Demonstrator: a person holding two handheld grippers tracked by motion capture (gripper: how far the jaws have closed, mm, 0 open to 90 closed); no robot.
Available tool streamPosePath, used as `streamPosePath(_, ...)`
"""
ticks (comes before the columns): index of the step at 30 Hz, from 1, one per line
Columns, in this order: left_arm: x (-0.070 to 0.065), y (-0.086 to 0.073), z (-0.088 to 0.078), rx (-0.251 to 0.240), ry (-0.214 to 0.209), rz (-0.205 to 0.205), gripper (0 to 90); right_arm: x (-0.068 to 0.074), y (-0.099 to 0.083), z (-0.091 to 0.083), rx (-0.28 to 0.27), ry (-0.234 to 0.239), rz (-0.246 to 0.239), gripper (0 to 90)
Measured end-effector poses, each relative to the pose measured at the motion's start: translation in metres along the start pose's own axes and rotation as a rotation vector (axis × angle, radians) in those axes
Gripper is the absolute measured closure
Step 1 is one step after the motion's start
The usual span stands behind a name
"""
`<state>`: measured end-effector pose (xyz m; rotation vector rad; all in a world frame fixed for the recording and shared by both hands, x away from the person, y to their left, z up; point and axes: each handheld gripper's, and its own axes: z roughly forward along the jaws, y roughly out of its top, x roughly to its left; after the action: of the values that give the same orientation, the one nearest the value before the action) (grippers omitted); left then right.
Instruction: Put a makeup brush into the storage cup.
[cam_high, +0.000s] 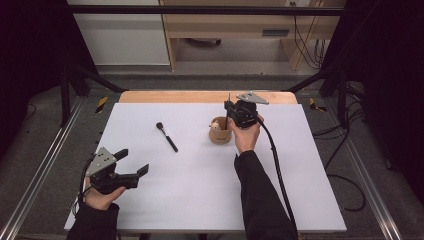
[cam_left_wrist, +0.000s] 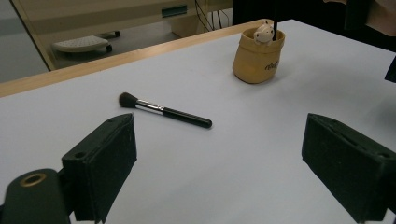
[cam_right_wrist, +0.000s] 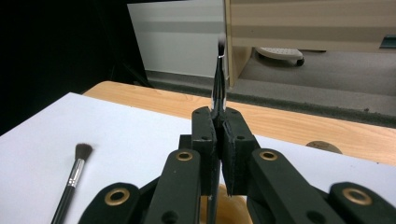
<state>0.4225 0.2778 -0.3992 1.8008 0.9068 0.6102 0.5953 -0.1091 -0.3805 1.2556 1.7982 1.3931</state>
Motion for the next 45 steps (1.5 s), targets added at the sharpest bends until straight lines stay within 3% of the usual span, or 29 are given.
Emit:
streamPosePath(21, -0.001, 0.000, -0.001, -0.001, 0.003, 0.003, 9.8, 0.005, -0.014, 0.011, 0.085, -0.019, 0.012, 85.4)
streamPosePath(24, -0.001, 0.001, -0.001, -0.001, 0.002, 0.007, 9.7, 0.001, -0.020, 0.012, 0.112, -0.031, 0.033, 85.4)
streamPosePath(33, -0.001, 0.000, 0.000, 0.004, 0.003, 0.008, 9.8, -0.001, -0.023, 0.010, 0.140, -0.027, 0.024, 84.7)
streamPosePath(40, -0.001, 0.000, 0.000, 0.003, 0.004, 0.007, 9.8, 0.001, -0.021, 0.004, 0.173, -0.014, 0.037, 73.6)
streamPosePath(45, -0.002, 0.000, 0.001, 0.005, 0.006, 0.003, 9.8, 0.001, -0.020, -0.010, 0.167, 0.024, 0.024, 61.0)
